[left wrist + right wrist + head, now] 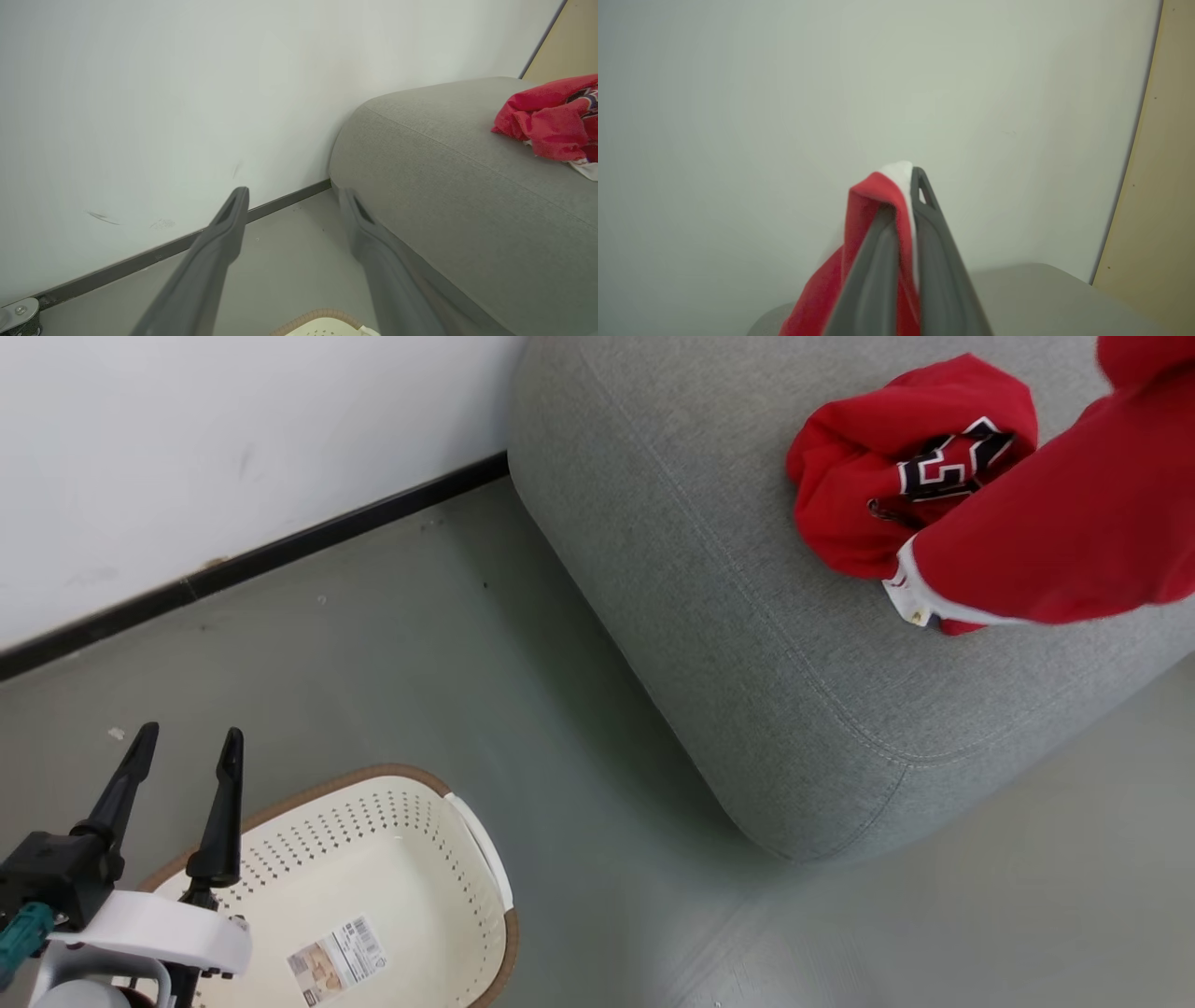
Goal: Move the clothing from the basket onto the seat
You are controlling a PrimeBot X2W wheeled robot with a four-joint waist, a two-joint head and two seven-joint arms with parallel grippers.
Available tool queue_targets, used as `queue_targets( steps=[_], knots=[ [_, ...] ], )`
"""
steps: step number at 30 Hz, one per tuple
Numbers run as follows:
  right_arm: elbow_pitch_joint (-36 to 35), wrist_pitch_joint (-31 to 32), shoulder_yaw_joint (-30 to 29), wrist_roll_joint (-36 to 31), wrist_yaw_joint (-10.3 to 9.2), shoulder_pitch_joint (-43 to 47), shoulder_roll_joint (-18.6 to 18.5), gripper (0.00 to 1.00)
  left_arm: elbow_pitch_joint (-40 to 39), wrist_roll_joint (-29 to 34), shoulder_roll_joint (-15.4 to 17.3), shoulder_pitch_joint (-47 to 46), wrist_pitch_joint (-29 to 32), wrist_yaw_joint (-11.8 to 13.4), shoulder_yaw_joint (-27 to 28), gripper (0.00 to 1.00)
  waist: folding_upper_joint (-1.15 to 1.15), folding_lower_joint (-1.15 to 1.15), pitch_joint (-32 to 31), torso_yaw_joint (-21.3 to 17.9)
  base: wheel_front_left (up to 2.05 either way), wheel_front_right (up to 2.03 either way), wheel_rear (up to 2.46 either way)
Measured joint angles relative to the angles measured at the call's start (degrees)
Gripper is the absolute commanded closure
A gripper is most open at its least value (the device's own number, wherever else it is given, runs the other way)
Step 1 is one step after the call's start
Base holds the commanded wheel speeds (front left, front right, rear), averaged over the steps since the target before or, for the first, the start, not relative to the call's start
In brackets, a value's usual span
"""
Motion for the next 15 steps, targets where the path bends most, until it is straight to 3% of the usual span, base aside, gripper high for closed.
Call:
queue_targets(
  steps=[10,15],
  knots=[
    [5.08,4.23,-1.52,-2.46,0.01,-15.77,-9.83,1.0,-3.76,0.47,2.22,0.64,2.14,0.65,0.91,0.0,0.0,0.0,5.24,1.5,0.0,0.0,0.0],
    [9.0,5.67,-1.07,-3.19,0.01,-19.45,-11.67,1.0,-6.0,0.52,3.21,0.62,2.85,0.65,1.12,0.0,0.0,0.0,8.07,2.3,0.0,0.0,0.0]
  ],
)
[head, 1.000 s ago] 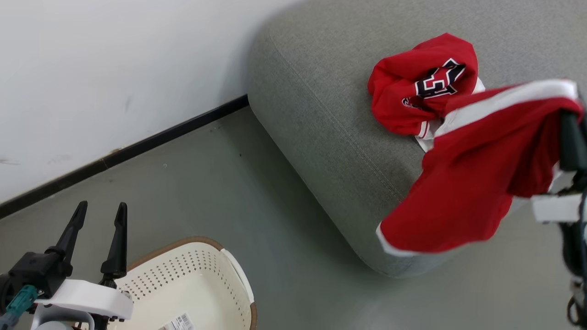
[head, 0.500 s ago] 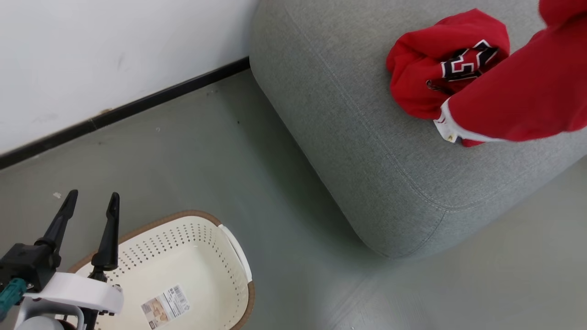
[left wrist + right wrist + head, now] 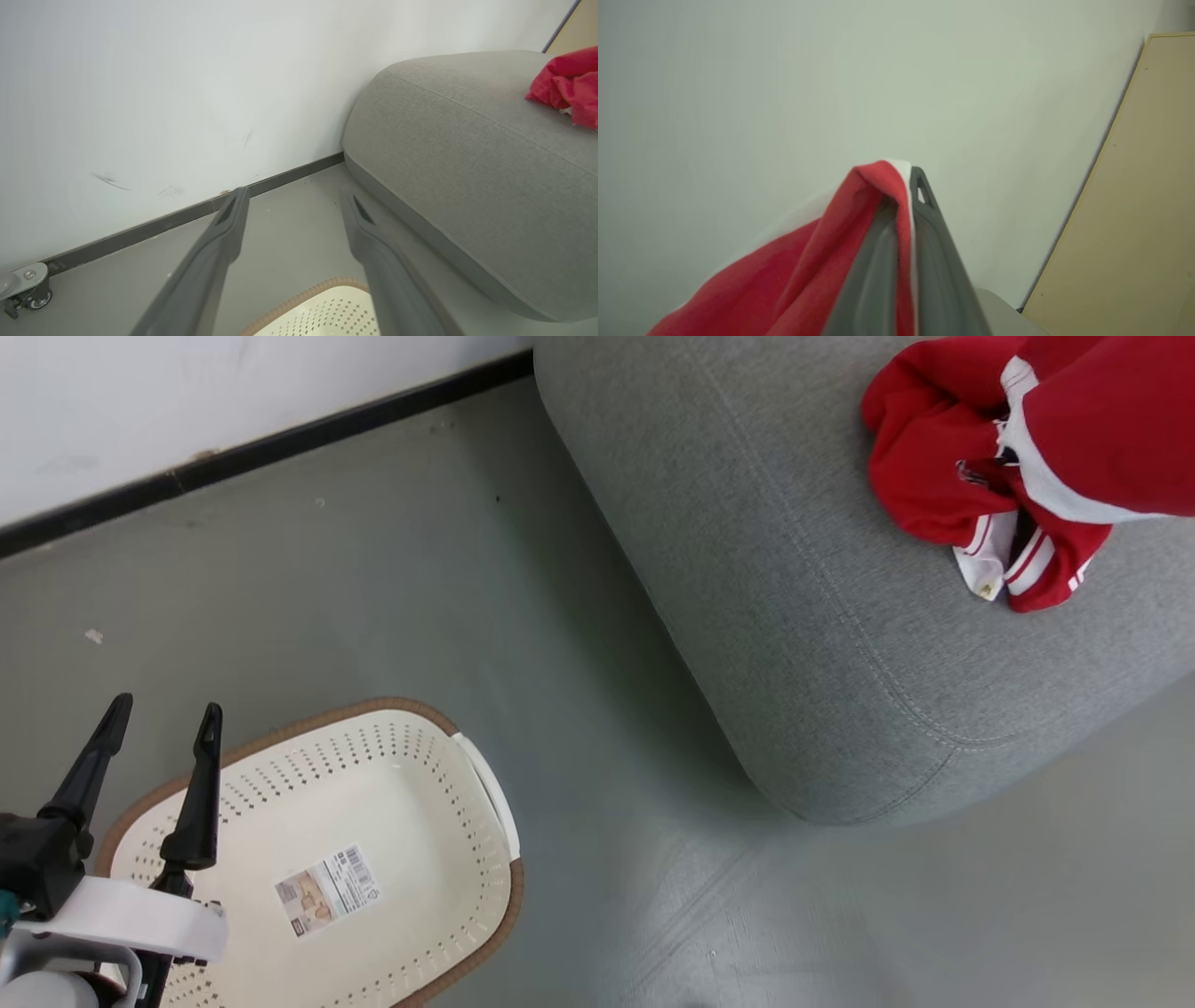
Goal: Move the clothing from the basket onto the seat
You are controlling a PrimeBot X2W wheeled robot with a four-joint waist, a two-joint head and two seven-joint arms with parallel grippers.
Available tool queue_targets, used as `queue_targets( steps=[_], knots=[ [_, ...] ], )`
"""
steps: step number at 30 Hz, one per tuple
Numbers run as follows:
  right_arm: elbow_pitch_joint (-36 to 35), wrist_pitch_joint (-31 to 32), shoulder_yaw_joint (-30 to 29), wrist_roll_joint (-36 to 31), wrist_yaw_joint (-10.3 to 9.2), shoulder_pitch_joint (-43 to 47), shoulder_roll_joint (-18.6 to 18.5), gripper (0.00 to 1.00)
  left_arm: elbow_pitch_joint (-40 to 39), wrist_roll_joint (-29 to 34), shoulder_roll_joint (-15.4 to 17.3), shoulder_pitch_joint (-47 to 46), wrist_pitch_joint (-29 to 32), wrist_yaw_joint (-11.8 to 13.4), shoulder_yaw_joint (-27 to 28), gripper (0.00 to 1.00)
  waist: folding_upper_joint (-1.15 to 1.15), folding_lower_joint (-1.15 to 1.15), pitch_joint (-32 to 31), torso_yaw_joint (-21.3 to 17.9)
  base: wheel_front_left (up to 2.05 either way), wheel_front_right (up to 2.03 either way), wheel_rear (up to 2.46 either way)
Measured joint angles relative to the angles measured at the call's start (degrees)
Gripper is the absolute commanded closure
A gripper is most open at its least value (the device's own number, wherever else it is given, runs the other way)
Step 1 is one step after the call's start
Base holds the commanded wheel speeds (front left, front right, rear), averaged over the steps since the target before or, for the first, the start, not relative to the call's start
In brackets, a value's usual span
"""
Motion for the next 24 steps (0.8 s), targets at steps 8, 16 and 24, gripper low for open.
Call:
queue_targets(
  steps=[8,16,24],
  knots=[
    [7.59,0.07,1.8,-0.53,0.0,0.69,1.11,1.0,-2.56,0.54,1.27,-0.09,1.82,0.43,0.49,0.0,0.0,0.0,4.42,1.19,0.0,0.0,0.0],
    [14.24,-1.96,1.55,-0.35,0.0,2.68,3.98,1.0,-4.25,1.44,3.25,-2.43,3.2,0.35,0.71,0.0,0.0,0.0,8.34,2.06,0.0,0.0,0.0],
    [22.98,-2.26,-3.98,0.7,0.0,4.14,8.36,1.0,-4.86,2.08,3.91,-4.93,4.34,-0.19,-0.01,0.0,0.0,0.0,11.24,2.47,0.0,0.0,0.0]
  ],
)
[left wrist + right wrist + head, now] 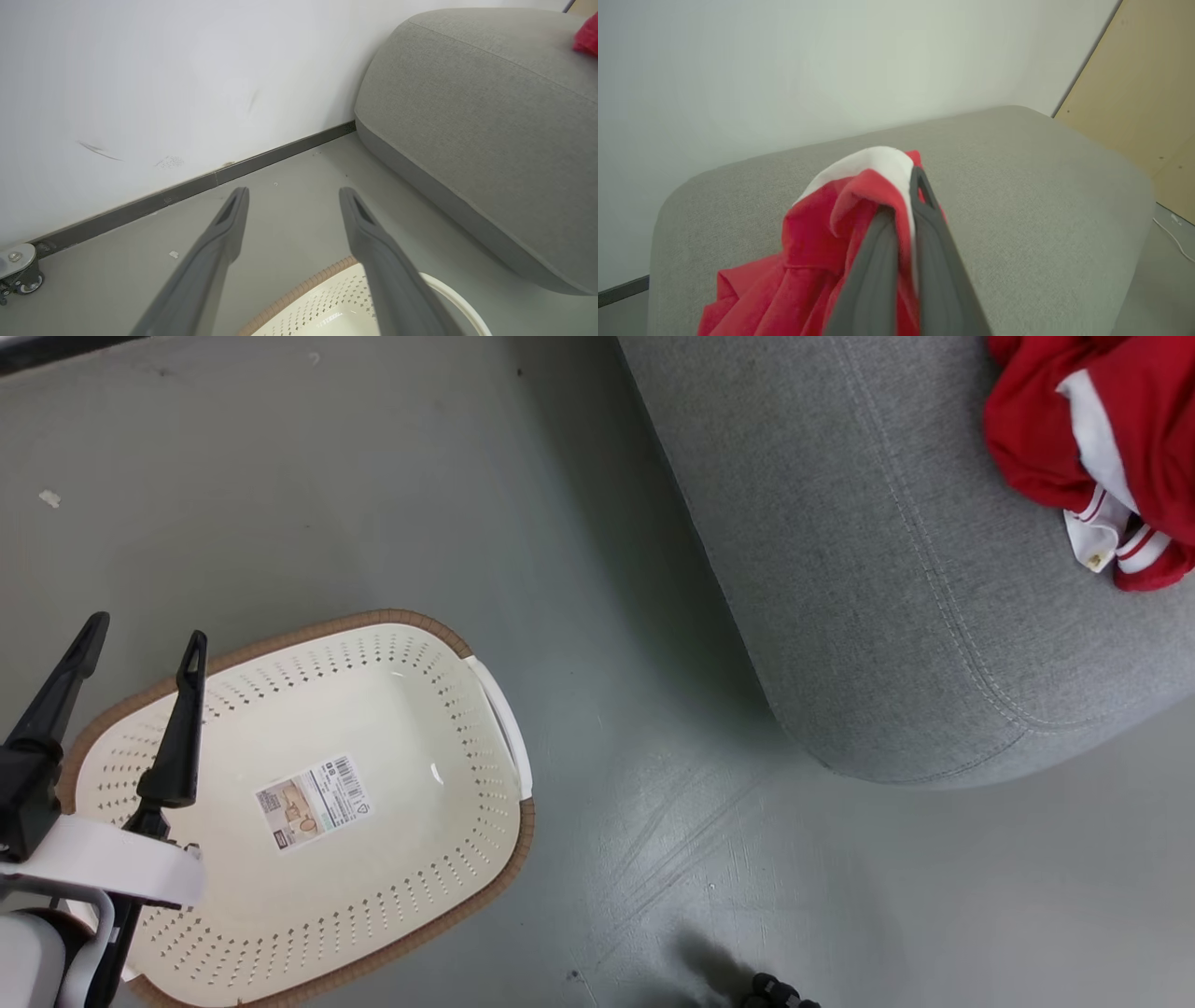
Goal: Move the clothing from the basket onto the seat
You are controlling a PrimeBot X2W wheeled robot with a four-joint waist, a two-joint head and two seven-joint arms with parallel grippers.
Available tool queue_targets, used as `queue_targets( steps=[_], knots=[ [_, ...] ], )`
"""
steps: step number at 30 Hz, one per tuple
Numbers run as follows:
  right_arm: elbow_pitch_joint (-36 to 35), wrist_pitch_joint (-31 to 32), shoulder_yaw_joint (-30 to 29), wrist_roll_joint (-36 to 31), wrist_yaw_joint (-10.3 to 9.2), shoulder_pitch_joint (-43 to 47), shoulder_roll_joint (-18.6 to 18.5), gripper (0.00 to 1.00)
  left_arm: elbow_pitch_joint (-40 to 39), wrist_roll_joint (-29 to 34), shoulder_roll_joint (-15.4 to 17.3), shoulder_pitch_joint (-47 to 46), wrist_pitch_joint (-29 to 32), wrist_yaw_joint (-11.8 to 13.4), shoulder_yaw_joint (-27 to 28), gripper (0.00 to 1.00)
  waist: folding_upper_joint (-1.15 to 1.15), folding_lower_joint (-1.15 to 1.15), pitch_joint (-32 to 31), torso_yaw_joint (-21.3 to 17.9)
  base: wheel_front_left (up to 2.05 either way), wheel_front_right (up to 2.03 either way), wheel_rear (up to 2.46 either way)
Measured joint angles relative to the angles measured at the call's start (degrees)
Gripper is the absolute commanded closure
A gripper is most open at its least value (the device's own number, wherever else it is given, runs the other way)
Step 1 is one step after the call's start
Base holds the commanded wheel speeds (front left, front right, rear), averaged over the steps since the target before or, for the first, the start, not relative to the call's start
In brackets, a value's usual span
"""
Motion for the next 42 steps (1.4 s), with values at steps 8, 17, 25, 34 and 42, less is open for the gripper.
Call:
queue_targets(
  steps=[8,17,25,34,42],
  knots=[
    [8.87,1.89,-4.52,-0.1,0.0,1.16,5.36,1.0,2.18,0.35,0.05,-1.05,-0.03,-0.48,-0.58,0.0,0.0,0.0,0.02,0.34,0.0,0.0,0.0],
    [11.9,2.4,-7.91,-2.42,0.0,1.97,5.65,0.0,3.7,0.43,-0.12,-2.0,-0.54,-0.68,-0.97,0.0,0.0,0.0,-1.07,0.16,0.0,0.0,0.0],
    [11.85,0.77,-11.09,-3.87,0.0,2.06,6.1,0.0,5.22,0.47,-0.89,-2.26,-1.61,-0.85,-1.27,0.0,0.0,0.0,-2.67,-0.04,0.0,0.0,0.0],
    [9.58,-1.86,-12.43,-5.65,0.0,5.02,8.48,0.0,6.99,0.4,-2.23,-2.26,-3.13,-0.85,-1.55,0.0,0.0,0.0,-4.75,-0.22,0.0,0.0,0.0],
    [5.78,-3.74,-7.31,-8.73,0.0,5.49,11.96,0.0,8.39,0.15,-3.98,-2.29,-5.12,-0.85,-2.02,0.0,0.0,0.0,-6.99,0.03,0.0,0.0,0.0]
  ],
)
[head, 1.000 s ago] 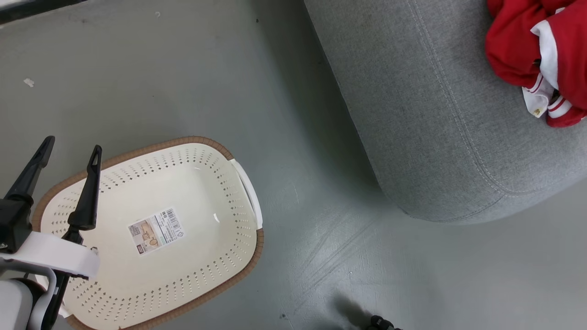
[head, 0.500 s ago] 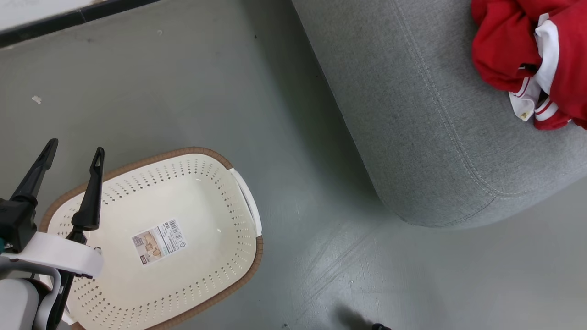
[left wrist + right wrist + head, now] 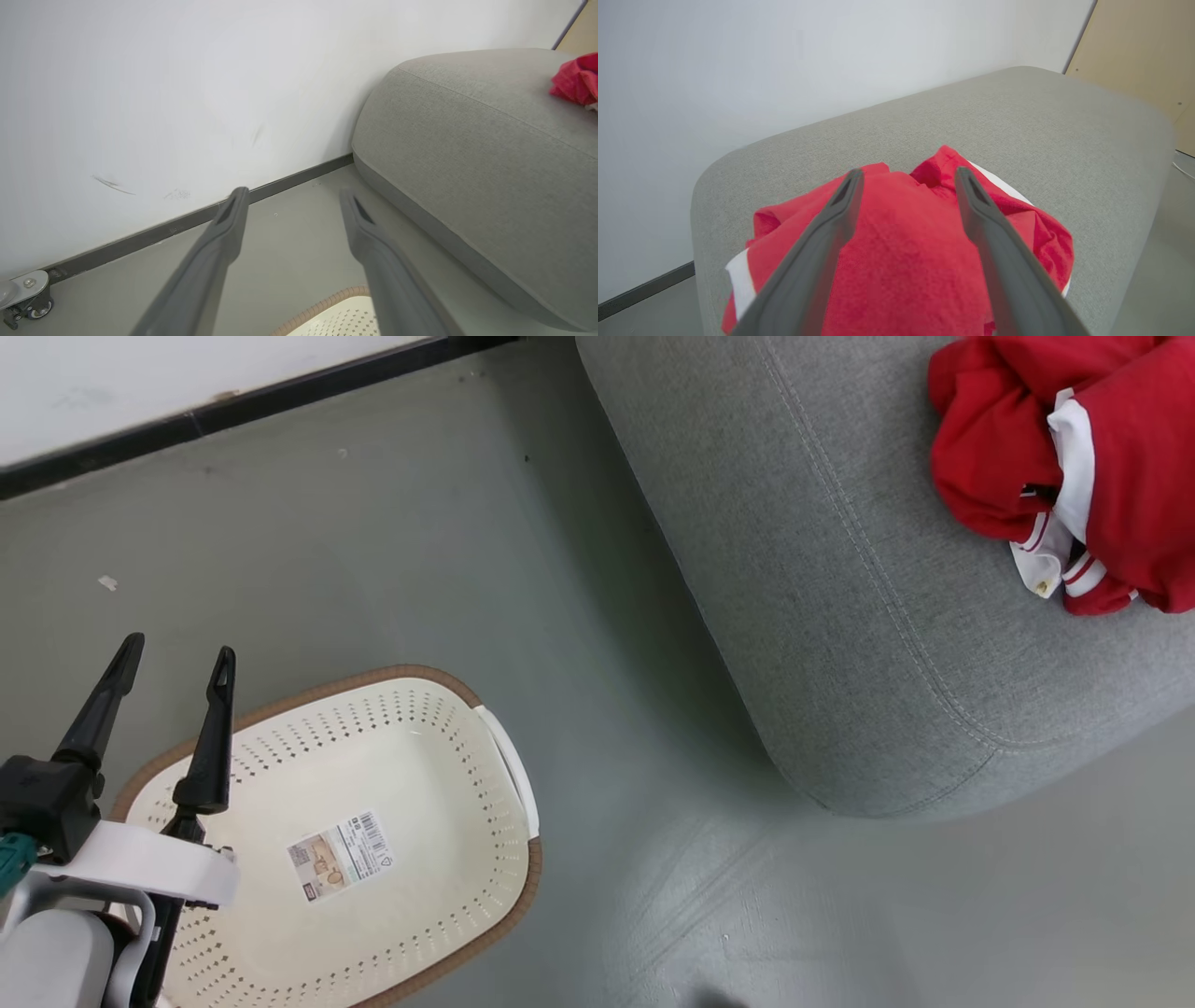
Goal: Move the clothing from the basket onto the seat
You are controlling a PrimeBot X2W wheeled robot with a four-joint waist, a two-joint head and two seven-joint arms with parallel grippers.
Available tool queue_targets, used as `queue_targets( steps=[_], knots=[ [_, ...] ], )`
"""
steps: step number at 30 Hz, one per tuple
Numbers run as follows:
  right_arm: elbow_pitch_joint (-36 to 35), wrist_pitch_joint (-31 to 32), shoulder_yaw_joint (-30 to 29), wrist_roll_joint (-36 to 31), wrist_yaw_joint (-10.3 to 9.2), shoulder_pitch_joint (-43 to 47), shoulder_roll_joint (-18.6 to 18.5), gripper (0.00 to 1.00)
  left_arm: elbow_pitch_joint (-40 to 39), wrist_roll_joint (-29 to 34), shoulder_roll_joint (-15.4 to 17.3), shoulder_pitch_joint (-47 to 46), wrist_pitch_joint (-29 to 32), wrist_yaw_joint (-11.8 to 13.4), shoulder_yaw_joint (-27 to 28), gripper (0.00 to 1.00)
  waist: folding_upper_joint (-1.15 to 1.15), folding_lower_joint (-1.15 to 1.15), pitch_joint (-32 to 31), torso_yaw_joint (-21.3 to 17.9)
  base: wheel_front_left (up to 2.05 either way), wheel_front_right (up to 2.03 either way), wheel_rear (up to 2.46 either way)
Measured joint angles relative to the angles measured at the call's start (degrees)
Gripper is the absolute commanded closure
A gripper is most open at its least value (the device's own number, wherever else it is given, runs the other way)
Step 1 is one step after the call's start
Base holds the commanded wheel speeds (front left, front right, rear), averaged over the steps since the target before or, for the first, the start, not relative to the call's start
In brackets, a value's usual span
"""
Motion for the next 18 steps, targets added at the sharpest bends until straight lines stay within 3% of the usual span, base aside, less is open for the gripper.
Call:
queue_targets(
  steps=[18],
  knots=[
    [-5.68,-2.19,14.66,-3.3,0.0,-0.27,4.36,0.0,1.8,-4.25,-5.48,0.05,-3.5,2.0,4.05,0.0,0.0,0.0,-5.27,5.79,0.0,0.0,0.0]
  ],
)
